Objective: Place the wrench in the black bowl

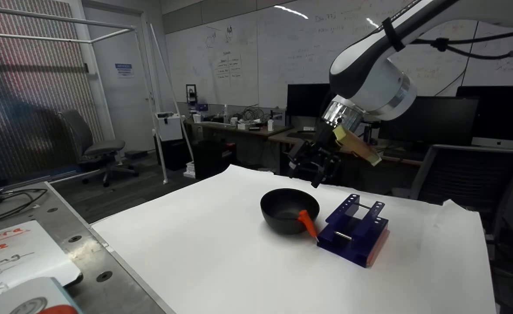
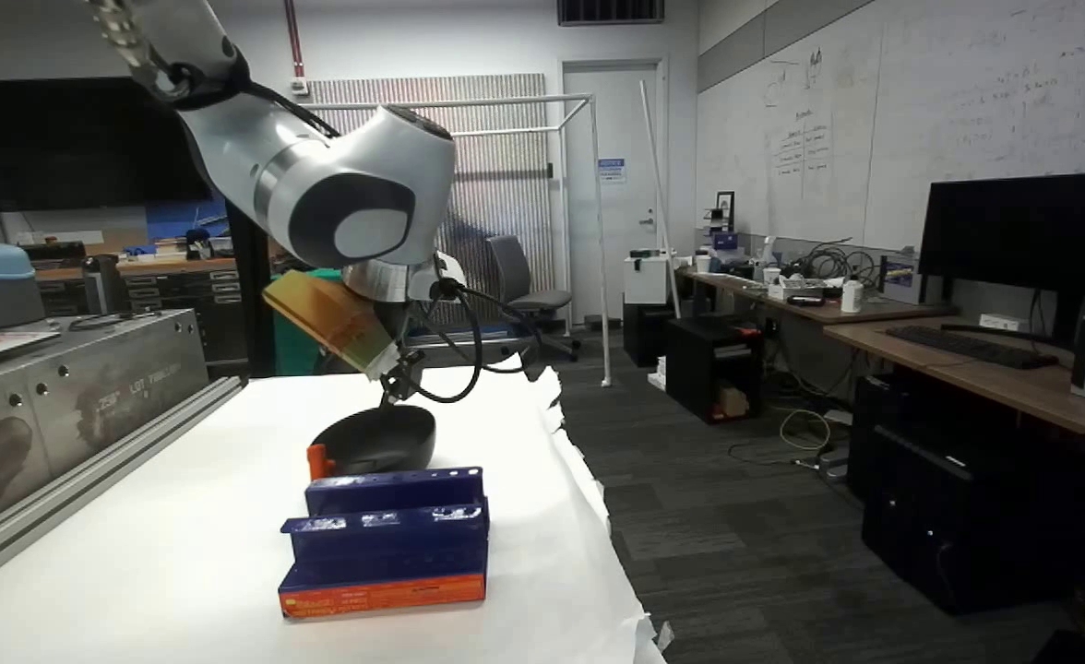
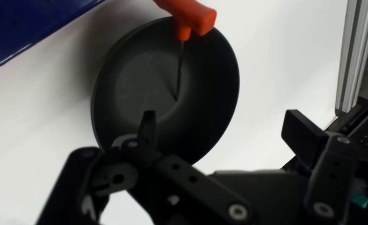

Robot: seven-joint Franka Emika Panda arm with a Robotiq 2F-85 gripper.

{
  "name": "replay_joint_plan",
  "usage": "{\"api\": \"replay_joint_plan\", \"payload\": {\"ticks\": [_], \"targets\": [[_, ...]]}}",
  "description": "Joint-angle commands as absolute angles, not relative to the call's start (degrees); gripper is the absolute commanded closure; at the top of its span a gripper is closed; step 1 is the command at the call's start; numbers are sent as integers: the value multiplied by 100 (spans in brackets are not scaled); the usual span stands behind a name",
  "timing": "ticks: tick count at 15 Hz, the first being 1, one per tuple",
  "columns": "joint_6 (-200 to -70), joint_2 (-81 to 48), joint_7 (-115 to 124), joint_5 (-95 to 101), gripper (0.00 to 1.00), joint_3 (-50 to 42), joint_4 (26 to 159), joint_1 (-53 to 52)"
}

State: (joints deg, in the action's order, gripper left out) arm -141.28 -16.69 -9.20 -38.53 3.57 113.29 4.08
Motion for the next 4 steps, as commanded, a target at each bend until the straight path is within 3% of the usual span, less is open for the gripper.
{"api": "replay_joint_plan", "payload": {"ticks": [1,4], "targets": [[-13135,-1068,-360,-3511,0,259,11384,379],[-11942,-616,385,-3100,0,152,11380,342]]}}
